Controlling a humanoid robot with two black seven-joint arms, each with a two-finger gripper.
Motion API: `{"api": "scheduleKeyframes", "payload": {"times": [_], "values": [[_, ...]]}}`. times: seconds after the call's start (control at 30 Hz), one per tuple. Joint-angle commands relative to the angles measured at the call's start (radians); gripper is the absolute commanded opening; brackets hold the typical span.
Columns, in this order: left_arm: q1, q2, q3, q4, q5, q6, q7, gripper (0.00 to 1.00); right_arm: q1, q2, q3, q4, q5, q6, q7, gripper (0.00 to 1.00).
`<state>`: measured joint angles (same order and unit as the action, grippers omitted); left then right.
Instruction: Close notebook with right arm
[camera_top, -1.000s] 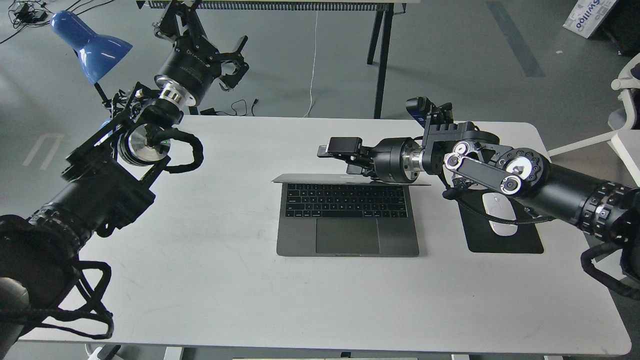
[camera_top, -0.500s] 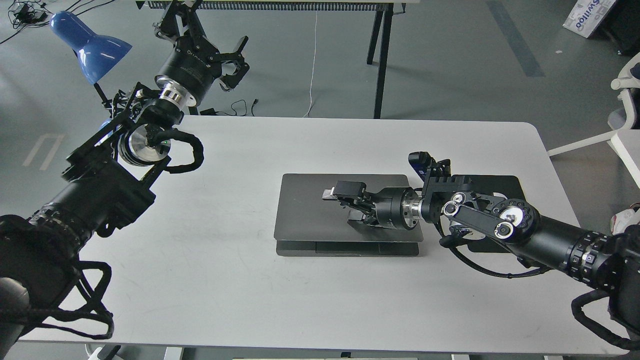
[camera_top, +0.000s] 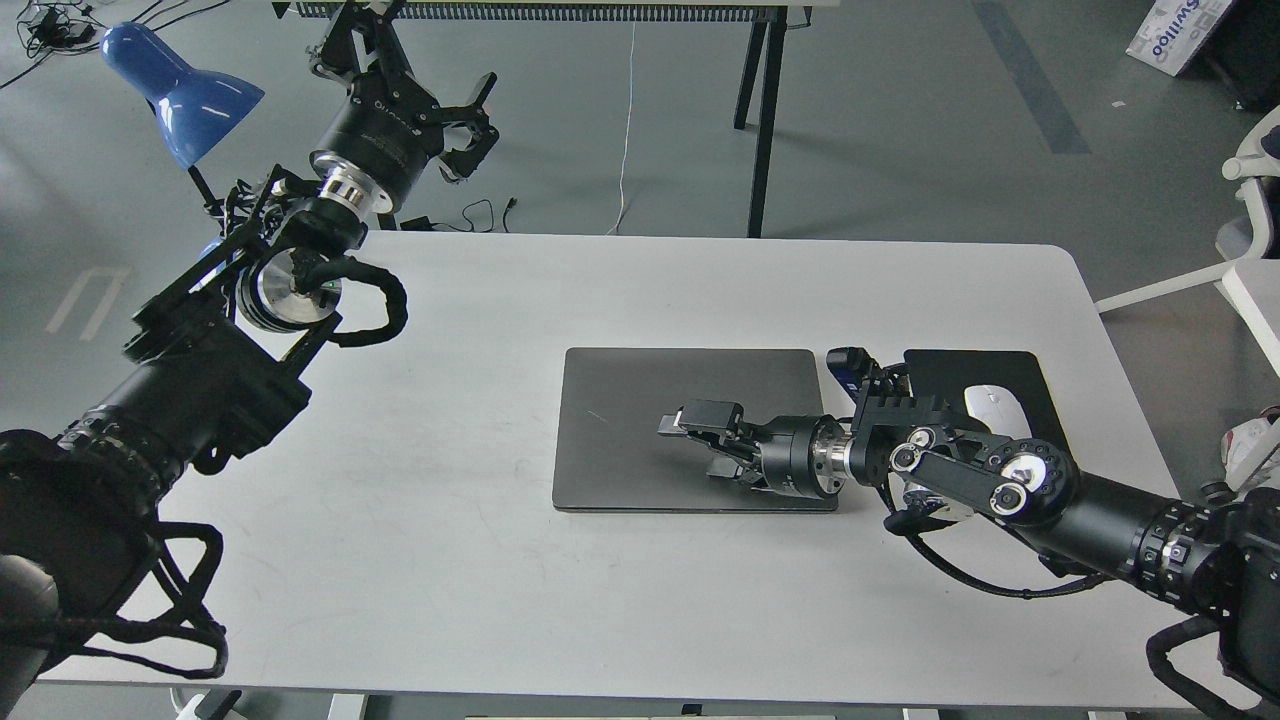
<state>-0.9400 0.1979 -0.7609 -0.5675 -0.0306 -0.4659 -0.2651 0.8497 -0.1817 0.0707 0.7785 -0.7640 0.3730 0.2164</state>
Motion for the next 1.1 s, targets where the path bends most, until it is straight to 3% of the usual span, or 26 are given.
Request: {"api": "scheduleKeyframes", "payload": {"times": [0.0,0.3,0.47,0.7,0.83,1.07], "values": [[0.0,0.0,0.0,0.0,0.0,0.0,0.0,1.0,-0.001,-0.001,-0.006,-0.001,-0.001,0.0,-0.002,1.0],[0.001,0.0,0.0,0.0,0.0,0.0,0.0,1.0,0.014,-0.025,0.035,0.051,0.011,-0.012,-0.002,1.0],[0.001,0.002,0.0,0.0,0.0,0.0,0.0,1.0,0.061,-0.156,0.139,0.177,0.012,-0.012,-0.003,1.0],[0.001,0.002,0.0,0.0,0.0,0.0,0.001,1.0,0.052,-0.266,0.518,0.217,0.035,-0.003,0.001,1.0],[0.0,0.002,0.0,0.0,0.001,0.0,0.001,1.0,0.003,-0.266,0.734,0.209,0.204,0.0,0.026,1.0],[0.0,0.002,0.0,0.0,0.0,0.0,0.0,1.0,-0.023,-0.288,0.872,0.139,0.429,-0.009,0.028,1.0]]}}
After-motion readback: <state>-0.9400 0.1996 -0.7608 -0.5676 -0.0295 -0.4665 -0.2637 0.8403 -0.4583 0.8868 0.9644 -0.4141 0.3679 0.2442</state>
